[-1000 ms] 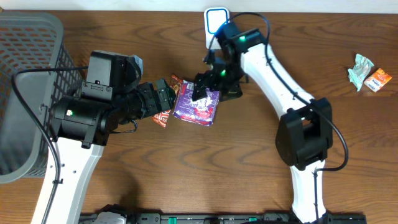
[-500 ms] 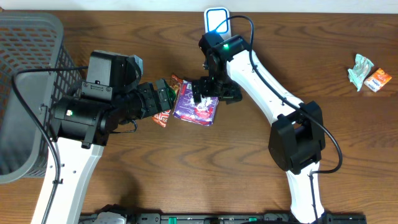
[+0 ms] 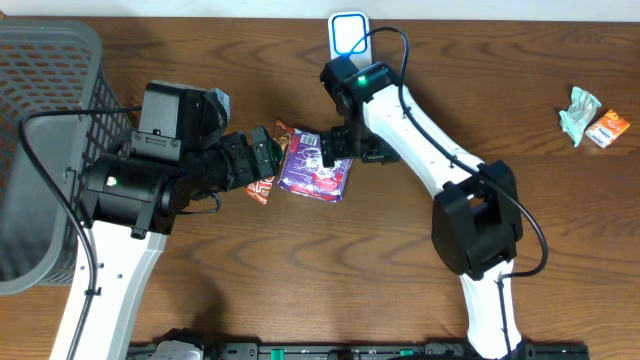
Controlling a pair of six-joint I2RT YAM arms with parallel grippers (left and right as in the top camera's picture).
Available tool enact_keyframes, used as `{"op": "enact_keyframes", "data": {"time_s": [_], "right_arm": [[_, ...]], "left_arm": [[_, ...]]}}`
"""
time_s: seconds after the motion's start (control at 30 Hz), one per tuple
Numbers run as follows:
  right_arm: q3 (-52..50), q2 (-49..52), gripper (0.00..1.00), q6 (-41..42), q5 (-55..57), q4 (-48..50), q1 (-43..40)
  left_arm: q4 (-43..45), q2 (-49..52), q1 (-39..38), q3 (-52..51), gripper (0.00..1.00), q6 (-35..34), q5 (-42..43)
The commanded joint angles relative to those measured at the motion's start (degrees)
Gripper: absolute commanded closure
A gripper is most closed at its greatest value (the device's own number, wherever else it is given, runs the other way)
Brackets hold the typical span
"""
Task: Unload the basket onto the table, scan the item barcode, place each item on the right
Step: 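Reach the right gripper to the purple package and grasp it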
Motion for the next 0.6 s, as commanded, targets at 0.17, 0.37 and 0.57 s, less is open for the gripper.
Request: {"op": "enact_keyframes", "data": {"time_s": [0.17, 0.37, 0.57], "right_arm": [[-1.22, 0.28, 0.01, -12.28, -22.23, 4.42, -6.12], [-4.98, 0.28, 0.05, -22.40, -34.12, 7.10, -7.58], [-14.40, 0.28, 0.34, -18.84, -33.99, 16.81, -8.57]], "left_arm": [[0.02, 0.17, 0.24, 0.66, 0.02, 0.33, 0.31], [0.02, 0.17, 0.24, 0.66, 0.02, 0.35, 0.31], [0.02, 0.17, 0.24, 0.66, 0.02, 0.35, 0.31]]}}
